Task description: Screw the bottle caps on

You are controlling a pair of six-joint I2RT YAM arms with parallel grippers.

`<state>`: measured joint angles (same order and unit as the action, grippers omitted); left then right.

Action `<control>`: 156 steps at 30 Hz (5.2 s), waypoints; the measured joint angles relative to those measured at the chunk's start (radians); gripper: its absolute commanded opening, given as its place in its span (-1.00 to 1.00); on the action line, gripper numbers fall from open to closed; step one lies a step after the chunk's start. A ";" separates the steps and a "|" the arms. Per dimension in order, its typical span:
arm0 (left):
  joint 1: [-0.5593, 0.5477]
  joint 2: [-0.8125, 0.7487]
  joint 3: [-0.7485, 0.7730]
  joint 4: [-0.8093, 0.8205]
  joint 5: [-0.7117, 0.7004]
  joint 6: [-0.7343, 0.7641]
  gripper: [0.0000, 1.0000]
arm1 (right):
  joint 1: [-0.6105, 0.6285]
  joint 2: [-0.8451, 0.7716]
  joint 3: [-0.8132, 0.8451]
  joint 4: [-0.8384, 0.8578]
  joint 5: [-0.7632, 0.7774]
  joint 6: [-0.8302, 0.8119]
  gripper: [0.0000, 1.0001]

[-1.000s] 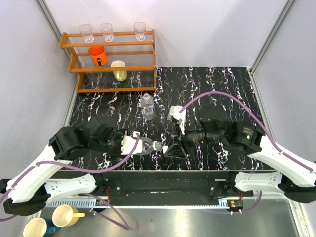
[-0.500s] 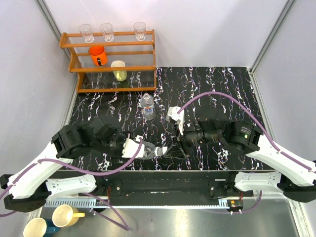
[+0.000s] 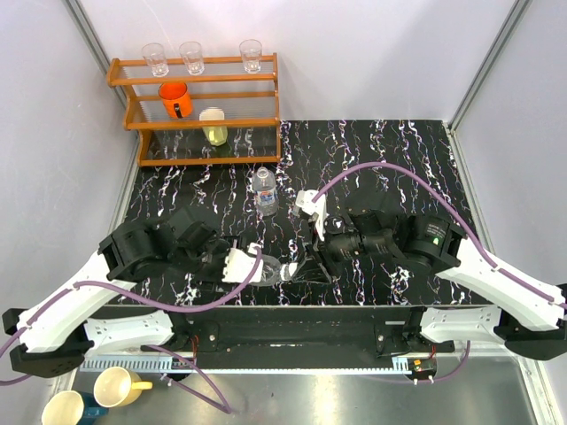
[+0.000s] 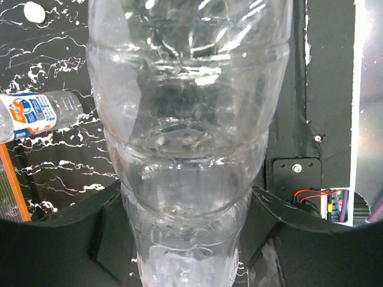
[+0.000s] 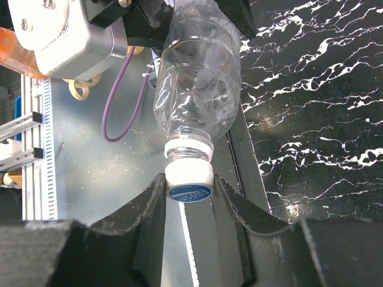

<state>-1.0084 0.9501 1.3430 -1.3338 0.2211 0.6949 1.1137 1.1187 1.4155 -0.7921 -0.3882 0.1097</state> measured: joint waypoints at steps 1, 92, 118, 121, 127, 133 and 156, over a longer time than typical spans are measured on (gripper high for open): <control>0.000 0.002 0.002 -0.001 -0.002 0.000 0.17 | 0.000 0.001 0.000 -0.002 0.000 0.000 -0.48; 0.075 -0.003 0.174 0.238 0.207 -0.372 0.05 | -0.001 -0.161 0.135 0.237 0.249 0.158 0.99; 0.243 -0.152 -0.320 1.259 0.867 -0.943 0.08 | -0.032 0.108 0.425 0.384 -0.080 -0.262 0.99; 0.243 -0.164 -0.340 1.263 0.882 -0.926 0.08 | -0.045 0.130 0.437 0.407 -0.123 -0.231 0.99; 0.243 -0.167 -0.366 1.262 0.890 -0.901 0.08 | -0.059 0.180 0.437 0.433 -0.261 -0.159 0.99; 0.244 -0.168 -0.370 1.263 0.893 -0.894 0.08 | -0.083 0.222 0.437 0.433 -0.394 -0.098 0.89; 0.260 -0.179 -0.400 1.329 0.892 -0.924 0.06 | -0.100 0.214 0.362 0.628 -0.523 0.034 0.08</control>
<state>-0.7483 0.7715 0.9432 -0.0048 1.1126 -0.2291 1.0134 1.3323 1.7775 -0.1642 -0.9112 0.1440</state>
